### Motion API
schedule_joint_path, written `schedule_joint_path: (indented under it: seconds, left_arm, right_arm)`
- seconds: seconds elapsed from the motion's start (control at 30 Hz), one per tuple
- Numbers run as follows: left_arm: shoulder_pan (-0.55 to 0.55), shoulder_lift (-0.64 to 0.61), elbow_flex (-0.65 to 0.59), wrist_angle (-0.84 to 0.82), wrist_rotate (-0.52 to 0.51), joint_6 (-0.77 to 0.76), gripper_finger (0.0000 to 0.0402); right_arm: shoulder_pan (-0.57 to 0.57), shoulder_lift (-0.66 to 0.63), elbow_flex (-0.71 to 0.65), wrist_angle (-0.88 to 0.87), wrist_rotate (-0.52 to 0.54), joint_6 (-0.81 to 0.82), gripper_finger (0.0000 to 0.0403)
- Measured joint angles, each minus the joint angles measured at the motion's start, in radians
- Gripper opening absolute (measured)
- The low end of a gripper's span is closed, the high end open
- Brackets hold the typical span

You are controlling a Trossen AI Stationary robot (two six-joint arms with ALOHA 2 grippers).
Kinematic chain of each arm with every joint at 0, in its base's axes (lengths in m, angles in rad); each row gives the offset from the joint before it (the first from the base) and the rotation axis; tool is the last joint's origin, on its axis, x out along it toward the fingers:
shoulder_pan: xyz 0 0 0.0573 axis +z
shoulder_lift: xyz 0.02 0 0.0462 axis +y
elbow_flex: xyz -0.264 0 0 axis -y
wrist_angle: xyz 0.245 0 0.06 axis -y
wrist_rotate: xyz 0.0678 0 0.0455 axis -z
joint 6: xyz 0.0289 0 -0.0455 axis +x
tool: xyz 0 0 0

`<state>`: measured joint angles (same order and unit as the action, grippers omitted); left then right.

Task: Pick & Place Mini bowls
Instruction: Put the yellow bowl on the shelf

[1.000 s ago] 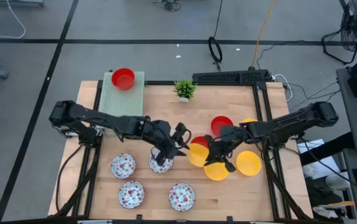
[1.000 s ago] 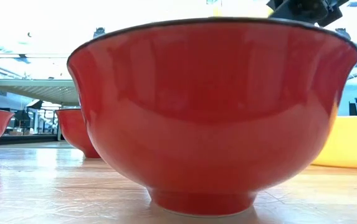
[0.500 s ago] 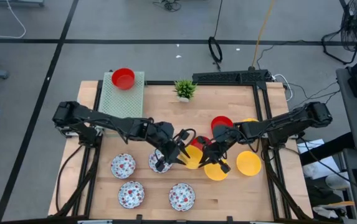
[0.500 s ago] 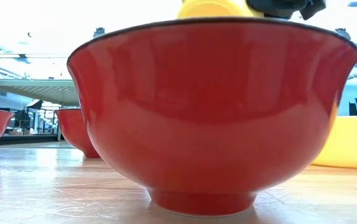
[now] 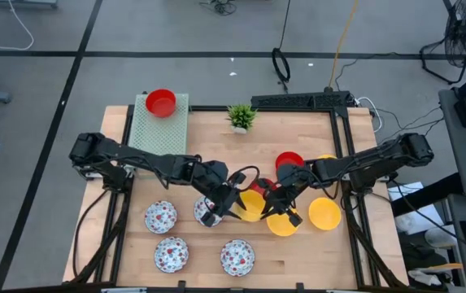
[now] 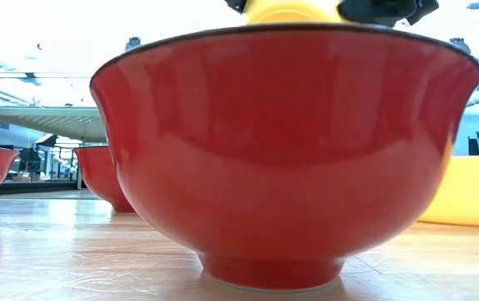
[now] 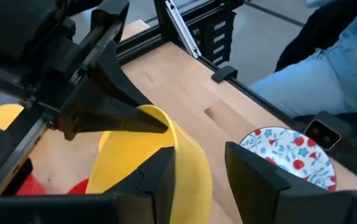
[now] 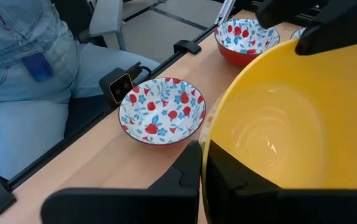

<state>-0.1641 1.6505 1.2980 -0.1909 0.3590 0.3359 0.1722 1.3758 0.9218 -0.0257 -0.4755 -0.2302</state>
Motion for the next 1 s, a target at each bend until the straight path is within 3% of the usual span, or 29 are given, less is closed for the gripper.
schedule_joint_path:
  seconds: [0.13, 0.37, 0.7, 1.0]
  left_arm:
    - [0.0, 0.0, 0.0, 0.001, -0.002, -0.031, 0.0113]
    - [0.001, 0.0, 0.001, -0.001, -0.008, -0.028, 0.0012]
    - [0.001, 0.0, 0.002, -0.011, -0.002, -0.031, 0.0004]
    - [-0.002, 0.0, 0.002, -0.018, 0.017, -0.032, 0.0002]
  right_arm:
    - [0.0, 0.0, 0.0, 0.0, 0.0, 0.0, 0.0]
    - [0.0, 0.0, 0.0, 0.004, 0.001, 0.002, 0.0]
    - [0.0, 0.0, 0.0, 0.009, 0.002, 0.001, 0.0008]
    - [-0.001, -0.001, 0.0, 0.0, 0.003, 0.001, 0.0105]
